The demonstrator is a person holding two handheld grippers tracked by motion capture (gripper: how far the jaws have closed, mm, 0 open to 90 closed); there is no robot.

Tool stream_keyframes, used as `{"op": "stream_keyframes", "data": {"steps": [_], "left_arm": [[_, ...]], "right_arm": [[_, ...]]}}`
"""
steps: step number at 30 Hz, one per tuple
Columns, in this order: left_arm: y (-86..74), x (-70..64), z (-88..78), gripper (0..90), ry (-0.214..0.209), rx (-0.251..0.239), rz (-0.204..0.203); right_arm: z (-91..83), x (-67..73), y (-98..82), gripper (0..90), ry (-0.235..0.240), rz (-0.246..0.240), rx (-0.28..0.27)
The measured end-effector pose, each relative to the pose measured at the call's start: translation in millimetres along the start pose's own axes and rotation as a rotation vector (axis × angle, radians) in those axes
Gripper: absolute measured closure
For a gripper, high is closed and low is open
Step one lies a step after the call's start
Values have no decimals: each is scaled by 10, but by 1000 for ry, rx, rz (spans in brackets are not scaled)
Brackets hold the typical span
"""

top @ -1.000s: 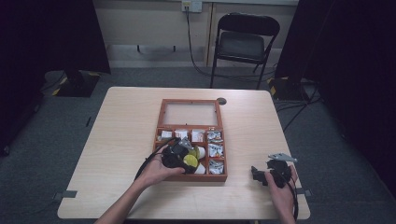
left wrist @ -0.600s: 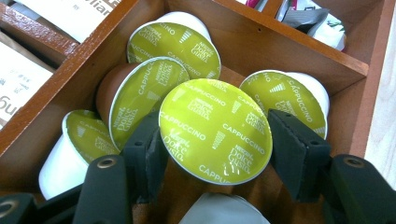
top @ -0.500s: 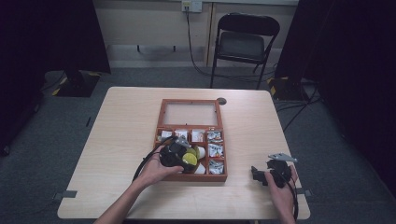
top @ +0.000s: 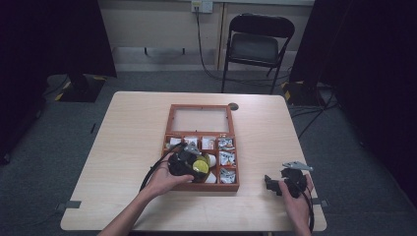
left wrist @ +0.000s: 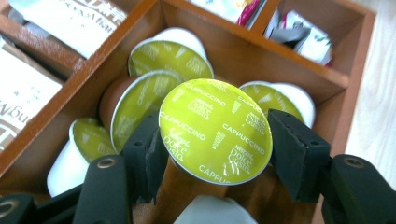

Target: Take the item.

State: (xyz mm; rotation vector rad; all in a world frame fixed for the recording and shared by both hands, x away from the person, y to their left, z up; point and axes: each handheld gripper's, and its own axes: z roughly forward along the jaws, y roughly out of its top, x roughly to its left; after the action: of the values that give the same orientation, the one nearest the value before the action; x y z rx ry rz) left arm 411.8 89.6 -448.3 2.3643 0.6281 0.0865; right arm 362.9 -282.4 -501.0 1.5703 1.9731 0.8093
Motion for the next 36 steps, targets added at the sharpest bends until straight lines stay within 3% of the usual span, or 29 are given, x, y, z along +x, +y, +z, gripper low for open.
{"op": "stream_keyframes", "data": {"steps": [4, 9, 22, 36], "left_arm": [[5, 19, -24, 403, 5, -4, 2], [-10, 31, -70, 403, 4, -54, -34], [-5, 21, -135, 403, -1, -93, -24], [0, 61, -300, 403, 5, -151, -44]], "right_arm": [[0, 0, 0, 0, 0, 0, 0], [0, 0, 0, 0, 0, 0, 0], [-1, 0, 0, 0, 0, 0, 0], [-1, 0, 0, 0, 0, 0, 0]]}}
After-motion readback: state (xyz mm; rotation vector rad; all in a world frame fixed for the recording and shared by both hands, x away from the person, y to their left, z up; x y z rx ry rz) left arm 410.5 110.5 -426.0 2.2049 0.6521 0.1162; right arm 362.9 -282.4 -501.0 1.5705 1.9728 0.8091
